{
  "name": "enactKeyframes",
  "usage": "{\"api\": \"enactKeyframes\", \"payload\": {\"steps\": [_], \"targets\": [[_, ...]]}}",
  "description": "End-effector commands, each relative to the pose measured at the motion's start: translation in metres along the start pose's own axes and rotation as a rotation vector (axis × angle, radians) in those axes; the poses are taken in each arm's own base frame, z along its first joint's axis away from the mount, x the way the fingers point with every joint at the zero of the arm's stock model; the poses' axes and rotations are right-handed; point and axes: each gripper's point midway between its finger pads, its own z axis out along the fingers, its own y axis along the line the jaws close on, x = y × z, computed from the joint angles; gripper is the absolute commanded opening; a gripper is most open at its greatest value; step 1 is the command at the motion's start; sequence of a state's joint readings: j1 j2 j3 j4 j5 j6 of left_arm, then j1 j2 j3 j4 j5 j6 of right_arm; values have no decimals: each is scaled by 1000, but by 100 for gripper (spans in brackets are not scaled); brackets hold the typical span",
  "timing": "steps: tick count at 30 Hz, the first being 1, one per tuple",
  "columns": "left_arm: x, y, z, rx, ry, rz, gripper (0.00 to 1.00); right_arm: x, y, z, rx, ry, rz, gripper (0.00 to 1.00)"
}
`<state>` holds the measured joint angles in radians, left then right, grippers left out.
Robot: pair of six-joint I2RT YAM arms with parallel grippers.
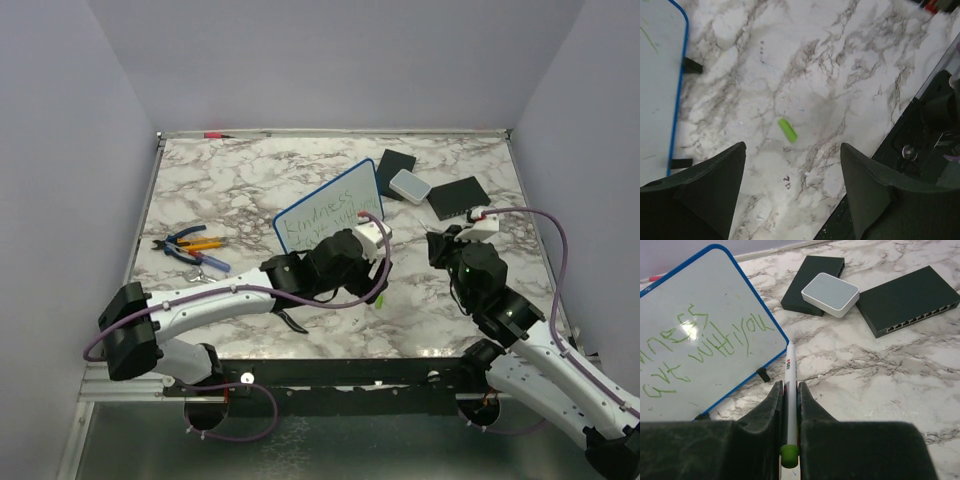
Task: Write a sentence on the whiteboard
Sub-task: Close the whiteboard marker at the center of the board.
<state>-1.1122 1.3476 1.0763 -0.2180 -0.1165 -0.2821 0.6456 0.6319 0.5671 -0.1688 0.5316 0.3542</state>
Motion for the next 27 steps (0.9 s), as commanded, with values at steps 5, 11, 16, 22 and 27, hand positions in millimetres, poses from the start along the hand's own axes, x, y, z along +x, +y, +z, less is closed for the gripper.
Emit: {"api": "enactKeyframes", "payload": {"steps": [5,11,16,22,27], "targets": [[81,-33,57,-7,131,-119,73,5,-21,-3,105,11,-3,1],[116,-24,80,-112,191,-93,64,10,-25,-1,129,21,-16,1],[140,-18,92,-146,245,-96,56,14,-28,-1,139,18,-14,1],[139,-11,98,-192,232,-66,52,19,-30,0,139,25,-17,1],[146,-11,105,-198,249,-56,48,22,-29,1,134,31,-19,1]]}}
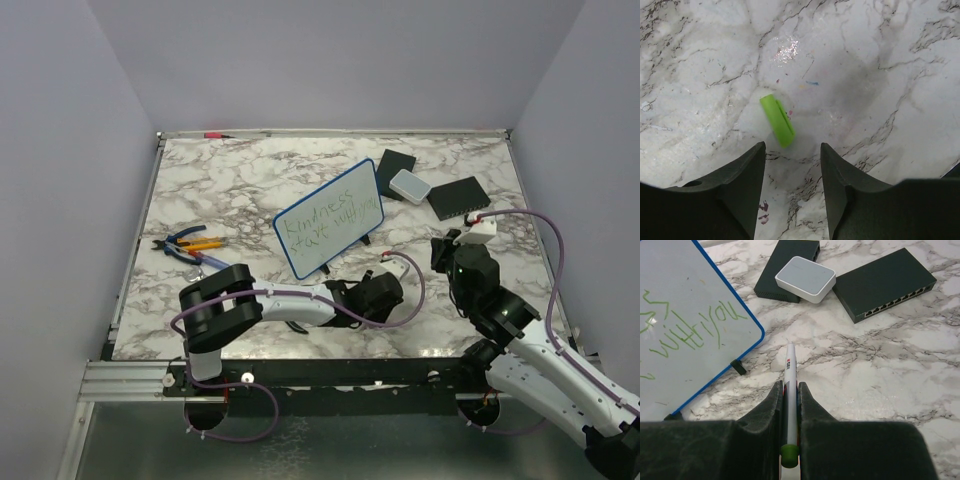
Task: Write a sentence on the whiteboard
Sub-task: Close the whiteboard marker at the center of the board.
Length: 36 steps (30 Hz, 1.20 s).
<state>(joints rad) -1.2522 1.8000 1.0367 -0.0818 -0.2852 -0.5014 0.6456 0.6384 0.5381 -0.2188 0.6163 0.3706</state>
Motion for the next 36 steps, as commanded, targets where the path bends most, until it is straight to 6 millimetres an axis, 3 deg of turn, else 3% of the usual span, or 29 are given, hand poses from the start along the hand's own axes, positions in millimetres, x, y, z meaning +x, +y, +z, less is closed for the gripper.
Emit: {"api": "enactKeyframes", "payload": {"steps": [1,25,33,36], "targets": [[-10,-4,8,-21,-34,1,48,2,-6,1,28,-4,12,1],[1,15,17,-121,0,32,32,18,-7,9,48,20,1,1],[1,17,16,-129,-2,64,18,18,-7,9,48,20,4,1],[-6,24,10,-158,-31,68,9,17,-7,9,49,22,1,1]]}}
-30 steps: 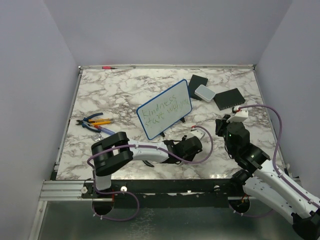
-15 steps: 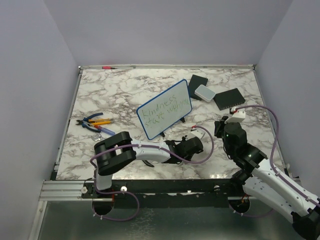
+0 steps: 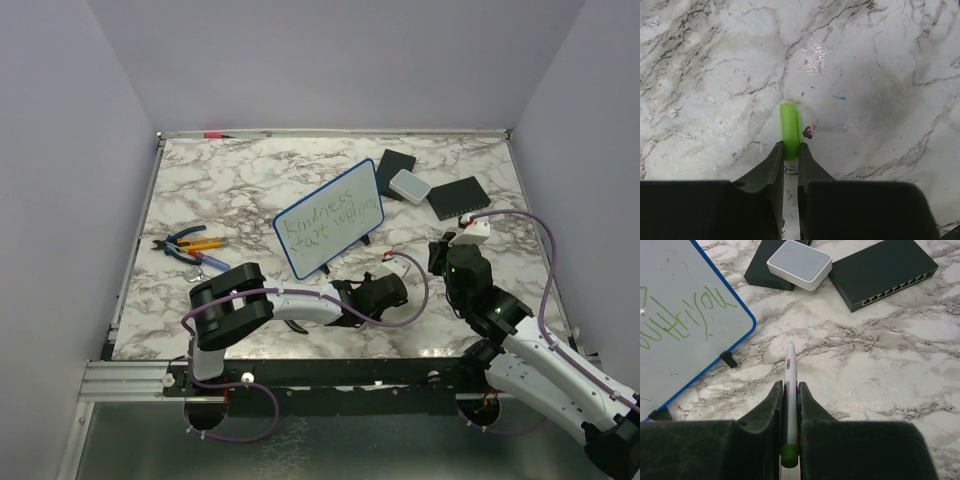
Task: Write a sentence on the whiteboard
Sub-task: Close the whiteboard marker at the center of the board.
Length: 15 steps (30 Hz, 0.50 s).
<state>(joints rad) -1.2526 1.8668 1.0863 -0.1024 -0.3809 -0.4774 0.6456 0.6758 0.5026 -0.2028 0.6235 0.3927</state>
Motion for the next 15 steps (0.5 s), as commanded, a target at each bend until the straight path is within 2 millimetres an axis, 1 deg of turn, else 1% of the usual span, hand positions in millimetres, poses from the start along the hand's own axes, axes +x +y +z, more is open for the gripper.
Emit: {"api": "enactKeyframes", "payload": {"steps": [1,4,7,9,10,12,15], "targets": [[-6,13,-7,-63,-30,31,6,-3,-4,2,23,-17,12,1],[-19,14,-16,-53,-61,38,0,-5,-3,0,18,-16,7,1],[-38,12,-28,-15,-94,50,0,-8,0,-1,3,-10,4,1],[-52,13,-38,38,-110,25,0,-10,5,-3,-24,-1,11,1],[-63,14,-48,74,-126,6,0,-10,8,-4,-43,4,5,1],[-76,21,-60,109,-145,-2,0,-12,14,-6,-75,13,-5,1],[-87,39,-80,121,-149,9,0,-14,25,-9,-127,35,3,1]]}}
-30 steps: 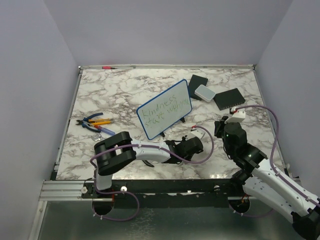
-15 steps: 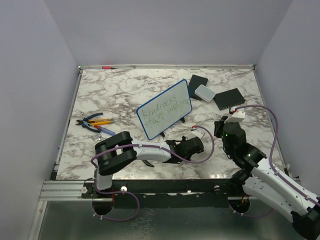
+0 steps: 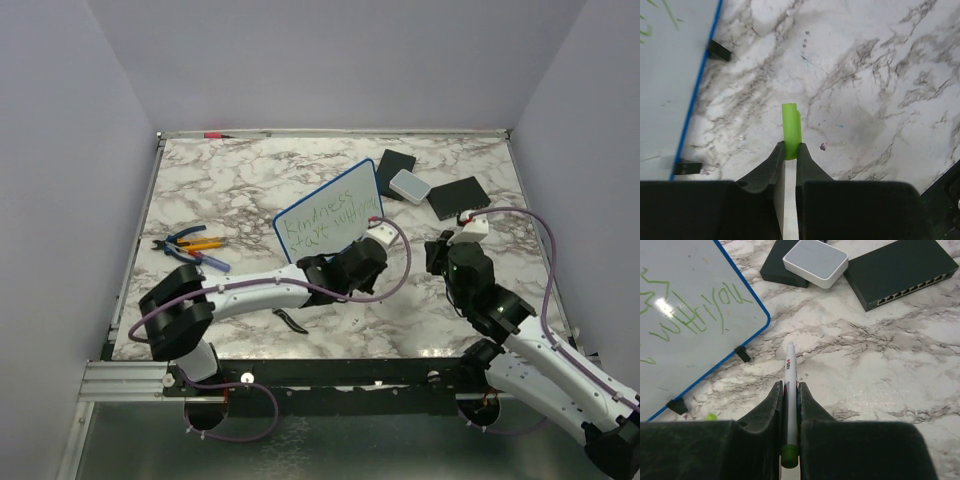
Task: Write a sentence on the whiteboard
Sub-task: Close the whiteboard marker at the center of the board.
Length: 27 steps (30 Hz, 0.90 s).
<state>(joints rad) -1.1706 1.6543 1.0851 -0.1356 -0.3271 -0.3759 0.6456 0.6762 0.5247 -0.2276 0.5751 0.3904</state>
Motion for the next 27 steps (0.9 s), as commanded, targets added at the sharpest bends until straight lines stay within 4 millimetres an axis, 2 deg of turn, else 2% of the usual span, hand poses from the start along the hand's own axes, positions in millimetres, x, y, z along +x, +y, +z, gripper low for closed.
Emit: {"api": "enactKeyframes", "payload": {"steps": [1,7,10,14,19,27], "targets": [[-26,20,-34,69,-12,23,0,-13,21,-6,-103,25,8,1],[-40,44,-81,159,-63,121,0,-19,46,-14,-209,97,9,1],[-43,54,-106,205,-108,170,0,-30,73,-28,-359,120,10,1],[-40,62,-132,241,-162,193,0,-31,99,-46,-504,200,16,1],[-22,59,-155,314,-202,241,0,-30,128,-69,-686,317,-10,1],[-15,38,-190,476,-288,288,0,-44,159,-111,-1012,392,28,1]]}}
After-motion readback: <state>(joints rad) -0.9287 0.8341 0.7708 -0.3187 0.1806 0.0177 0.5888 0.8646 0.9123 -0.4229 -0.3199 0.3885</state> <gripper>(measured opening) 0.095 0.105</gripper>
